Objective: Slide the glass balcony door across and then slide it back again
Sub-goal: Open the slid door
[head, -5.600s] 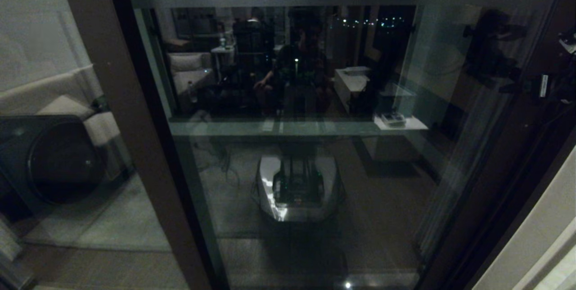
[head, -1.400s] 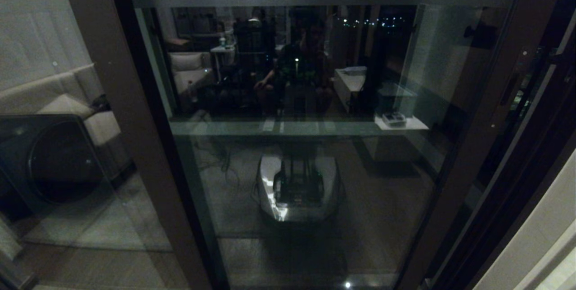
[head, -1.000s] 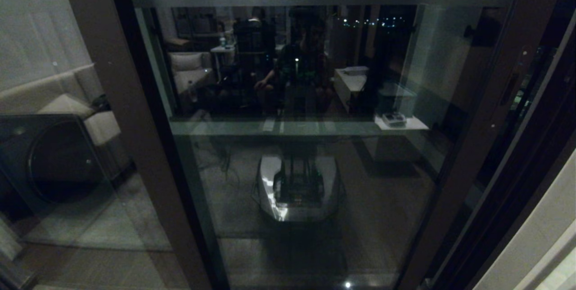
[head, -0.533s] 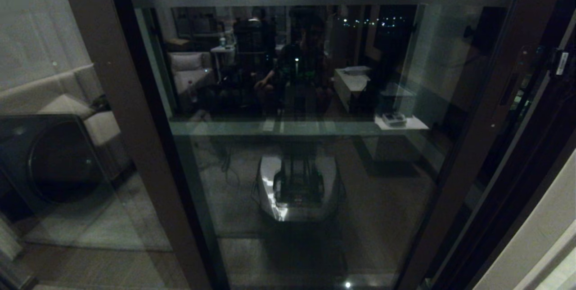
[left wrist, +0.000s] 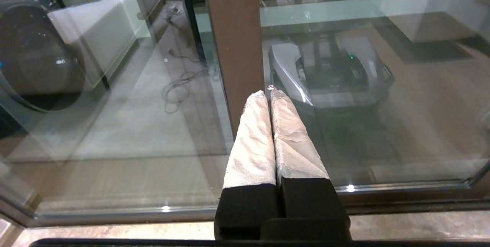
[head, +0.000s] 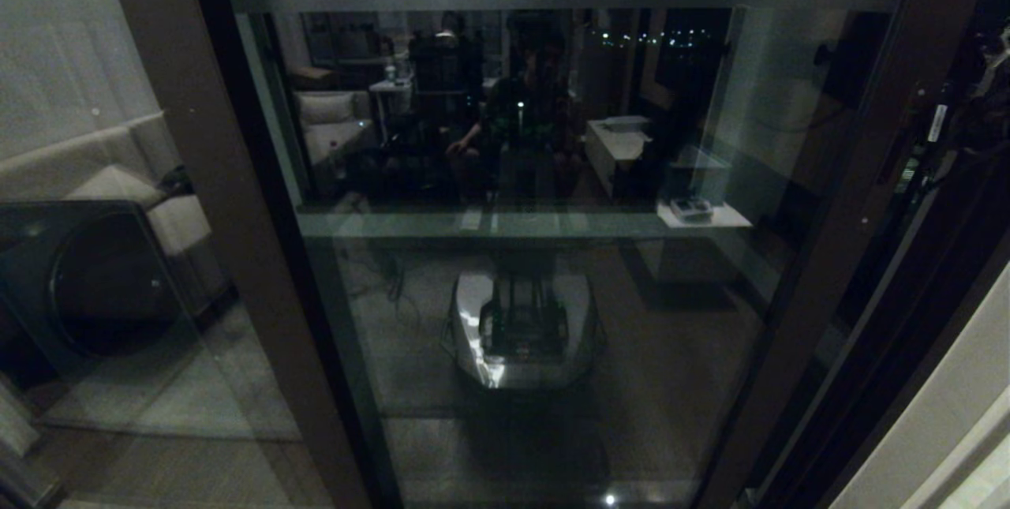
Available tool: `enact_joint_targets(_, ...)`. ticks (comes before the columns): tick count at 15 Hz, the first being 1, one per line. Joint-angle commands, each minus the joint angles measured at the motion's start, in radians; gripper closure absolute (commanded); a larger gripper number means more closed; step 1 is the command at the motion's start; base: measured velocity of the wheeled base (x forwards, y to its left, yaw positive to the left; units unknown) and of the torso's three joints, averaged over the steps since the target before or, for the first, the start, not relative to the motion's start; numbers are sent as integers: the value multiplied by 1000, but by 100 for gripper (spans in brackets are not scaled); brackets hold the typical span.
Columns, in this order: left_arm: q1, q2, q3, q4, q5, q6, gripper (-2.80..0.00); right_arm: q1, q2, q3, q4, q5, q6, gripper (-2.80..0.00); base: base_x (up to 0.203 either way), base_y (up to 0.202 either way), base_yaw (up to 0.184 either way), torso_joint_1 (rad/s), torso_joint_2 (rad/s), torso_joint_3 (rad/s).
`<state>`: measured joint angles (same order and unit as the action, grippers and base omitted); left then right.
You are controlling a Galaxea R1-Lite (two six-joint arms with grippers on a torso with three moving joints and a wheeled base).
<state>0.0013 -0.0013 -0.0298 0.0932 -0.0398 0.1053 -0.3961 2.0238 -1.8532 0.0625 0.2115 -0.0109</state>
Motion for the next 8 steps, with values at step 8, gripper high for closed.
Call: enact_joint_targets(8, 0, 0, 1, 0, 0, 1, 0, 67, 4, 6, 0, 0, 20, 0, 0, 0, 0, 0, 0, 0)
